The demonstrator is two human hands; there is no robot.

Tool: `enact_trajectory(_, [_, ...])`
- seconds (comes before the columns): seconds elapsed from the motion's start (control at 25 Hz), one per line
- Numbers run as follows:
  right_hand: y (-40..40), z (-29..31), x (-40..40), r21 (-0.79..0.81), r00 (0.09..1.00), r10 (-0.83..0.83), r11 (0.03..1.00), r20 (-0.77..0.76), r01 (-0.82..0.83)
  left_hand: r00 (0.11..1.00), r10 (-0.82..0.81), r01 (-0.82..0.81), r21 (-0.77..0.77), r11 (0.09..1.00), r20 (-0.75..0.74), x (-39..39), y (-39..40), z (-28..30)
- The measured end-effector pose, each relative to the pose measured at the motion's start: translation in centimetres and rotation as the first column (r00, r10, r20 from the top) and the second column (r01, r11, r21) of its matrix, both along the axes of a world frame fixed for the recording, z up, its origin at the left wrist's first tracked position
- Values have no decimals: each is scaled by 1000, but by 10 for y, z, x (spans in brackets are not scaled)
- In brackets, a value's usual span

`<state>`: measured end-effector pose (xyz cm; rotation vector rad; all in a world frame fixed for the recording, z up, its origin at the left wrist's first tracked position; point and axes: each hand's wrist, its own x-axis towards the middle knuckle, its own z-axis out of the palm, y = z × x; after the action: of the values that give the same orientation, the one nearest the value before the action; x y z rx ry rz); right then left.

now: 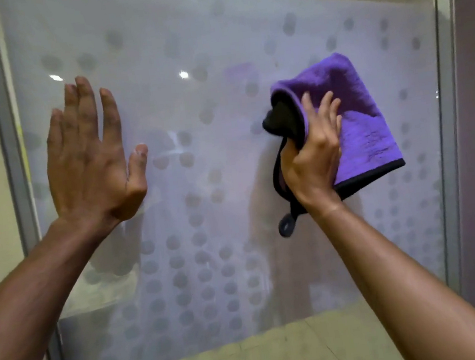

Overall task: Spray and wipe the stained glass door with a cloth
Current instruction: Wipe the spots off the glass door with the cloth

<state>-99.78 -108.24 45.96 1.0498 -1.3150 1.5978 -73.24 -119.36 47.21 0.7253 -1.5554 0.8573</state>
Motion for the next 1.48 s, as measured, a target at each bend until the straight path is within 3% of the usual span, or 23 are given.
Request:
enact_trajectory(0.12, [0,47,10,-68,991,46,997,127,-37,1000,6,-6,-1,1000,-9,0,0,0])
enact_trajectory(0.24, [-3,82,26,-69,990,76,995,115,-68,1000,16,-16,1,1000,-21,-2,1,-1])
enact_trajectory(0.48, [-8,81,46,60,983,70,996,-170,-60,1000,24,-24,2,1000,-13,-2,3,0])
enact_trajectory(0.72, [-2,38,64,272,851,209,959,-482,-82,1000,20,-20,14,1000,-13,-2,2,2])
enact_trajectory(0.8, [2,22,54,271,843,138,962,-519,9,1000,19,-19,23,1000,-15,-1,3,2])
enact_trajectory(0.96, [2,16,36,220,937,-157,947,-313,233,1000,18,-18,25,1000,-12,-1,4,1])
enact_trajectory(1.28, [-12,79,58,65,996,-58,996,-64,63,998,65,-65,9,998,-6,-2,5,2])
enact_trajectory(1.36, [-14,78,64,17,984,25,1000,-177,-22,998,69,-69,12,998,-4,-2,5,1])
enact_trajectory(1.48, [-13,40,57,68,890,62,997,-452,-35,997,72,-72,4,997,-5,-1,4,2])
